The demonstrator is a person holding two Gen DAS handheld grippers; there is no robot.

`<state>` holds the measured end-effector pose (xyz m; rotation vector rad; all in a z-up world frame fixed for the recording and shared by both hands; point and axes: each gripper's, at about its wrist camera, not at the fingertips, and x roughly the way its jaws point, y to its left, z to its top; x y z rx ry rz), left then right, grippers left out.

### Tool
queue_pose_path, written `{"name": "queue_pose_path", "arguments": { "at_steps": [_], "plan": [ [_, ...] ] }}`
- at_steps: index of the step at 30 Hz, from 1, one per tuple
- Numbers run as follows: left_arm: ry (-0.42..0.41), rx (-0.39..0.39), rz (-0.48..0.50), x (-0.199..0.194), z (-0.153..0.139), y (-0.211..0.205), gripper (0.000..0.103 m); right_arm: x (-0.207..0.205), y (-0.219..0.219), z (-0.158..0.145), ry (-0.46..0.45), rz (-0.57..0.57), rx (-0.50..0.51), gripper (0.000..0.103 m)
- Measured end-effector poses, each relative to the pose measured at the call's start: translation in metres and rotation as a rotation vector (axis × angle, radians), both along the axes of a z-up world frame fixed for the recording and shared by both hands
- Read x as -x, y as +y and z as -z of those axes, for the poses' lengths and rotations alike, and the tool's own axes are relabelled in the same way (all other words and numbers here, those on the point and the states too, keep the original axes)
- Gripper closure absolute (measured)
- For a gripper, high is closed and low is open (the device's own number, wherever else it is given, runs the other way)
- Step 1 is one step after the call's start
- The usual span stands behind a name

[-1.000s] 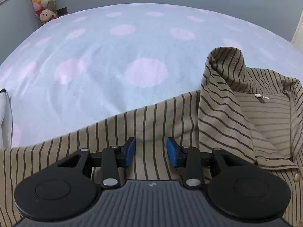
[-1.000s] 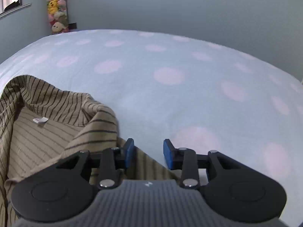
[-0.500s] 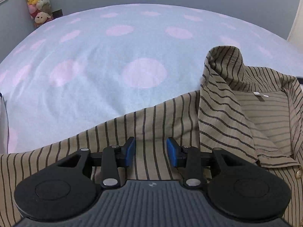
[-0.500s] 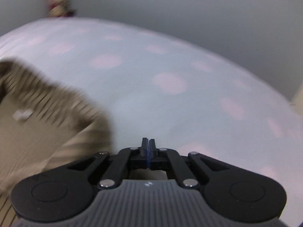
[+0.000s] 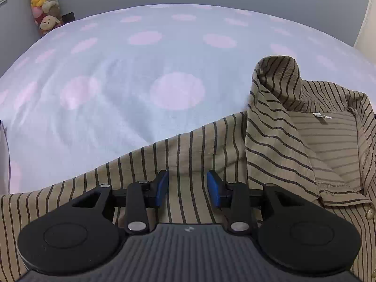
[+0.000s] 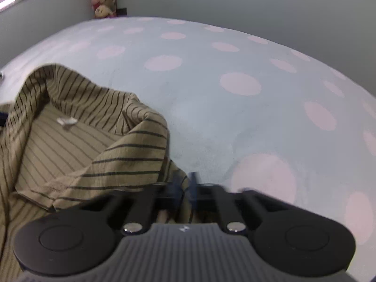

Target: Fold clothes

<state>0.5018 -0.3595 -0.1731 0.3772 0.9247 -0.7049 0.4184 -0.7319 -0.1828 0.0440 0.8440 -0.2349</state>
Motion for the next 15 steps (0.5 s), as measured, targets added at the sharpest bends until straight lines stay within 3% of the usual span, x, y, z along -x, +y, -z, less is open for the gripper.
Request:
{"name": "queue_pose_path", "arguments": {
  "at_steps": [3, 7, 11, 15],
  "plan": [
    [-0.003, -0.006, 0.003, 0.0, 0.0, -0.001, 0.069, -0.001, 0.001, -0.004, -0.026, 0.063, 0.093, 0.103],
    [-0.003, -0.007, 0.005, -0.001, 0.001, 0.0, 0.069, 0.002, -0.012, -0.002, -0.054, 0.158, 0.053, 0.103],
    [-0.006, -0.008, 0.004, -0.001, 0.002, -0.001, 0.069, 0.016, -0.021, -0.004, -0.097, 0.192, 0.003, 0.09],
    [-0.006, -0.007, 0.009, -0.002, 0.002, 0.0, 0.069, 0.038, -0.026, -0.003, -0.046, 0.162, -0.025, 0.09]
  ]
}}
